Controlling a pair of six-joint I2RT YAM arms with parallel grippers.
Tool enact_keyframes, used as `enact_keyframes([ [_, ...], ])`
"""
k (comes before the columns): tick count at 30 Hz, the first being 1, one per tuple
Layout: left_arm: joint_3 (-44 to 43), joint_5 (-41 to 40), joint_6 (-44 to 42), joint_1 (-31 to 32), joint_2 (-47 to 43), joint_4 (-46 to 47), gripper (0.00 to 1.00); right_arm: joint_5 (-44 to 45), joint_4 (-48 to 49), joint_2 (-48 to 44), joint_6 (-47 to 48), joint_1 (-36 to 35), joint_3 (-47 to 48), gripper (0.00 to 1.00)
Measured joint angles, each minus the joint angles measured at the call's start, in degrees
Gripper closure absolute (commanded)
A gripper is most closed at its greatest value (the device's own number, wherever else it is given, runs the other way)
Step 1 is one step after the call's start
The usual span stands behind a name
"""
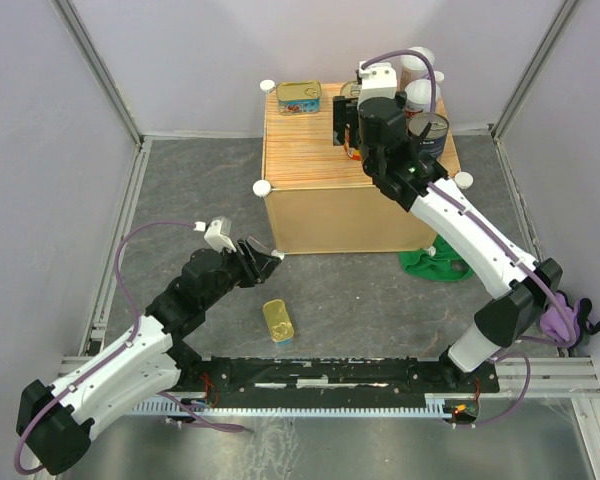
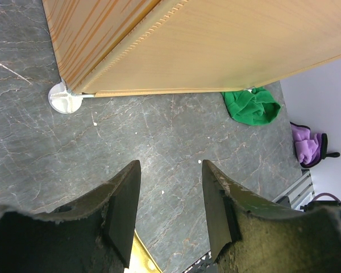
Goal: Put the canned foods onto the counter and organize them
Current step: Place the canned food on the counter.
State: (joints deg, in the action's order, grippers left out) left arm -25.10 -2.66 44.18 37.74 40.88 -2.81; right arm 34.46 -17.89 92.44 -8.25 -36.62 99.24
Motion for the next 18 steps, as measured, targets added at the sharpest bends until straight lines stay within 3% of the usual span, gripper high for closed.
enact_keyframes([
  [18, -0.87, -0.11, 0.00, 0.00, -1.62, -1.64, 0.43, -1.07, -0.70, -1.81, 1.29, -1.07, 4.07, 0.08],
])
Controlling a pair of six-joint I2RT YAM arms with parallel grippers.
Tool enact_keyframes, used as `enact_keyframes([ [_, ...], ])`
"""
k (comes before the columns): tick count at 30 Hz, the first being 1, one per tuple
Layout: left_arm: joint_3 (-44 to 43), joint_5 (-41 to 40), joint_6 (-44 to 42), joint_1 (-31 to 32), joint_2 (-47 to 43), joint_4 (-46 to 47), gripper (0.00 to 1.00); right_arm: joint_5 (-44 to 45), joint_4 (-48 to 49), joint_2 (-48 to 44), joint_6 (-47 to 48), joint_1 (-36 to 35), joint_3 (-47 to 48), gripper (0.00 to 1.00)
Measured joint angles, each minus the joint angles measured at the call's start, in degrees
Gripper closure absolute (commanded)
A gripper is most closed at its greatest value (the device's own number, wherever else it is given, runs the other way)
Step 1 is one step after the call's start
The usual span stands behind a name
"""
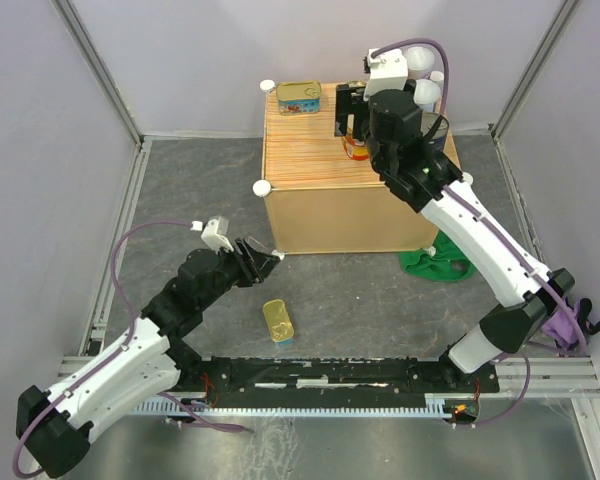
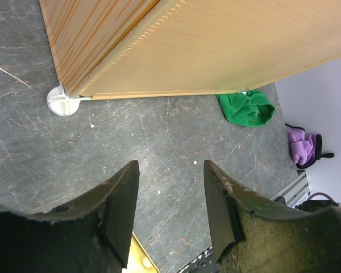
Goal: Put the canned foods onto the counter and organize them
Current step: Place the canned food on the counter, then pick up the canned food from the center of the board.
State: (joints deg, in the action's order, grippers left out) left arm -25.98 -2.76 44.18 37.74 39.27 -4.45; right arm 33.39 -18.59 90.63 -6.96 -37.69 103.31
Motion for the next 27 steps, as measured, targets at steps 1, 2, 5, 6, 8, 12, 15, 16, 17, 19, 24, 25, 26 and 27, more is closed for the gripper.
enact_keyframes([
  [1, -0.15, 0.00, 0.00, 0.00, -0.11, -0.26, 0.43, 0.00, -0.04, -0.37, 0.22, -0.26, 0.15, 0.08],
  [2, -0.31, -0.02, 0.00, 0.00, -0.33, -0.61, 0.43, 0.02, -0.37, -0.72, 0.44, -0.61, 0.46, 0.08],
  [5, -0.42, -0.11, 0.02, 0.00, -1.60, -2.16, 0.43, 0.15, -0.81, -1.55, 1.31, -2.08, 1.68, 0.08],
  [6, -0.44, -0.13, 0.04, 0.00, -2.03, -2.78, 0.43, 0.26, -0.87, -1.84, 1.62, -2.80, 2.05, 0.08],
  [8, -0.44, -0.15, 0.04, 0.00, -2.97, -3.96, 0.42, 0.79, -1.31, -2.54, 2.54, -4.61, 2.67, 0.08],
  [12, -0.44, -0.17, 0.17, 0.00, -5.01, -6.73, 0.42, 2.86, -2.71, -4.33, 4.72, -9.92, 2.86, 0.08],
  [15, -0.44, -0.15, 0.92, 0.00, -6.47, -8.79, 0.42, 4.87, -3.54, -5.86, 5.99, -14.45, 2.38, 0.08],
  [16, -0.44, -0.15, 1.11, 0.00, -6.78, -9.49, 0.42, 5.68, -3.76, -6.80, 6.32, -16.31, 1.68, 0.08],
  [17, -0.44, -0.13, 1.20, 0.00, -7.13, -10.19, 0.42, 6.38, -4.09, -7.65, 6.54, -17.79, 0.98, 0.08],
  [19, -0.44, -0.11, 1.40, 0.00, -7.80, -11.50, 0.42, 8.02, -4.81, -9.86, 6.88, -21.49, -1.09, 0.08],
  [24, -0.44, 0.33, 2.69, 0.00, -10.14, -15.26, 0.42, 13.60, -7.23, -14.69, 6.56, -33.62, -6.99, 0.09],
  [25, -0.42, 0.42, 2.95, 0.00, -10.67, -15.89, 0.42, 14.91, -7.78, -15.13, 6.25, -36.37, -8.13, 0.09],
  [26, -0.42, 0.46, 3.06, 0.00, -10.95, -16.20, 0.42, 15.45, -8.13, -15.26, 6.03, -37.59, -8.68, 0.09],
  [27, -0.35, 0.68, 3.21, 0.00, -11.45, -16.61, 0.42, 16.68, -8.46, -15.34, 5.53, -39.71, -9.53, 0.09],
])
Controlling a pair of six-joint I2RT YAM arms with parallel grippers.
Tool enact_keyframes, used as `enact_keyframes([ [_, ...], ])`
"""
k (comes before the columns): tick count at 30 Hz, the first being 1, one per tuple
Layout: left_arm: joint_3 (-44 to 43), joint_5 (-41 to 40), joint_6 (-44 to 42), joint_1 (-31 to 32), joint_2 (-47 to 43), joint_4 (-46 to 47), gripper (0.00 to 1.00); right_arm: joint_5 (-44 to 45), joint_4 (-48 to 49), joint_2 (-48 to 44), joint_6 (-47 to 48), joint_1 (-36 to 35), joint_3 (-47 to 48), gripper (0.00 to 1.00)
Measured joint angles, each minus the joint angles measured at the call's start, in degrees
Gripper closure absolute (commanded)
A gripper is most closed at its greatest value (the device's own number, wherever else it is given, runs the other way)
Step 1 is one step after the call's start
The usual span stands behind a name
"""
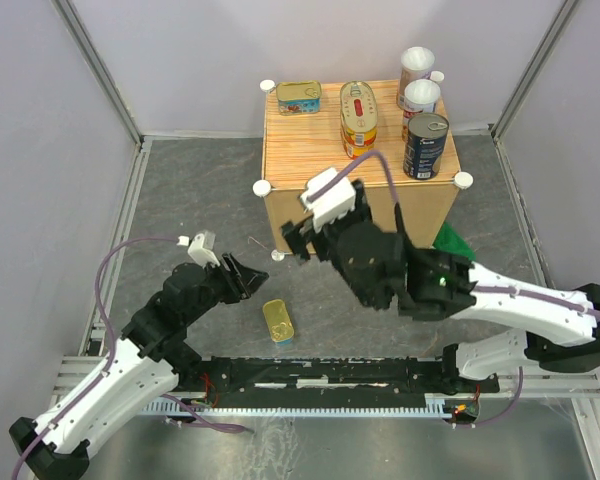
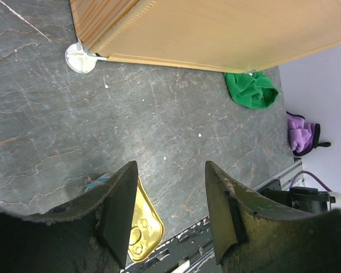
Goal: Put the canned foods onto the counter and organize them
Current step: Pick up the canned food from the center of the board.
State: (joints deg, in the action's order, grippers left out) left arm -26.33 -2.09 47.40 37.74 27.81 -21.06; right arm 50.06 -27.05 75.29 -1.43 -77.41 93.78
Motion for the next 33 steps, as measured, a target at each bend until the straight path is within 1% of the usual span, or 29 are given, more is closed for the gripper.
enact_keyframes([
  [3, 0.39, 1.14, 0.57, 0.00, -0.98, -0.20, 0.42, 3.82, -1.92, -0.20, -3.26, -6.43, -3.87, 0.09],
  [7, 0.72, 3.58, 0.68, 0.00, -0.31, -0.37, 0.42, 6.21, -5.62, -0.81, -10.43, -11.98, -9.88, 0.09],
  [11, 0.74, 5.99, 0.63, 0.00, 2.43, -0.72, 0.41, 6.43, -9.64, -2.40, -19.43, -14.84, -15.98, 0.09],
  [15, 0.74, 6.58, 0.66, 0.00, 3.87, -2.86, 0.41, 5.49, -9.62, -4.61, -25.55, -16.68, -23.02, 0.09],
  [21, 0.74, 5.27, 0.98, 0.00, 4.00, -5.22, 0.40, 2.47, -5.29, -3.63, -30.27, -17.46, -30.99, 0.08],
  [28, 1.55, 4.07, 3.15, 0.00, 2.93, -6.95, 0.40, -0.50, 3.56, 3.69, -32.00, -17.46, -35.36, 0.07],
  [33, 1.75, 3.56, 4.00, 0.00, 2.23, -7.98, 0.40, -3.98, 8.90, 9.09, -32.85, -17.05, -36.54, 0.07],
])
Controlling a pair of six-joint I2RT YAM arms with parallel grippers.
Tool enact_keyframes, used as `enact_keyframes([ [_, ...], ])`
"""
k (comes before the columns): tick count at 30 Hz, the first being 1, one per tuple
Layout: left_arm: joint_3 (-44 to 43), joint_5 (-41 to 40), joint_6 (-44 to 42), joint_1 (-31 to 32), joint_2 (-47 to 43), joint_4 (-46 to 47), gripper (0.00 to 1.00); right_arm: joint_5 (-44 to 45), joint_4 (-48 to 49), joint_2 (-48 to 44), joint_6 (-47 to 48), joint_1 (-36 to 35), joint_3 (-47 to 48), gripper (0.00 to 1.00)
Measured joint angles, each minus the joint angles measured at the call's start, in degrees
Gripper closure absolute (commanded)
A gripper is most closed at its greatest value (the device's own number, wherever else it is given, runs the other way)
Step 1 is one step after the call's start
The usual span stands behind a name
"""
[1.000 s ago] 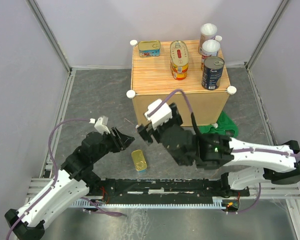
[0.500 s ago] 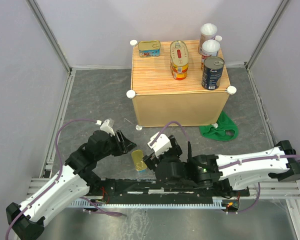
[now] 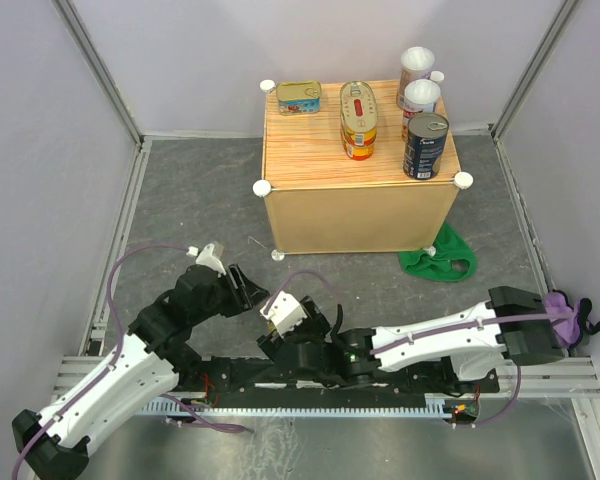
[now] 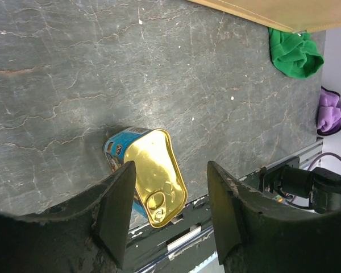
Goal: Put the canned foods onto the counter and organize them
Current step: Pick up the canned food from the center of the board.
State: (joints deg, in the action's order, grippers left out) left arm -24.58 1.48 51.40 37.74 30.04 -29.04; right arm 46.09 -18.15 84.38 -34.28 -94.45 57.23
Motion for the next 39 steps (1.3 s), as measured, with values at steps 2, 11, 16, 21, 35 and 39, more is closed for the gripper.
enact_keyframes([
  [2, 0.35, -0.09, 0.26, 0.00, -0.31, -0.17, 0.40, -1.66, 2.05, 1.84, -0.07, 0.50, -0.11, 0.07],
  [11, 1.75, -1.31, 1.88, 0.00, -1.31, -2.16, 0.39, -5.81, 8.13, 6.60, -0.66, 3.69, -0.92, 0.06],
  [16, 1.90, -1.44, 2.21, 0.00, -1.36, -2.23, 0.39, -7.52, 11.13, 9.20, -1.42, 5.25, -2.36, 0.07],
  [21, 1.90, -1.49, 2.64, 0.00, -0.92, -2.23, 0.39, -9.16, 13.53, 11.80, -2.12, 6.58, -4.02, 0.07],
  [35, 3.08, -1.88, 4.13, 0.00, 0.26, -2.10, 0.38, -14.69, 19.89, 15.15, -2.69, 11.91, -6.62, 0.41],
  [39, 3.21, -1.99, 4.39, 0.00, 0.44, -2.05, 0.37, -16.13, 21.14, 15.19, -1.90, 12.90, -7.02, 0.54],
])
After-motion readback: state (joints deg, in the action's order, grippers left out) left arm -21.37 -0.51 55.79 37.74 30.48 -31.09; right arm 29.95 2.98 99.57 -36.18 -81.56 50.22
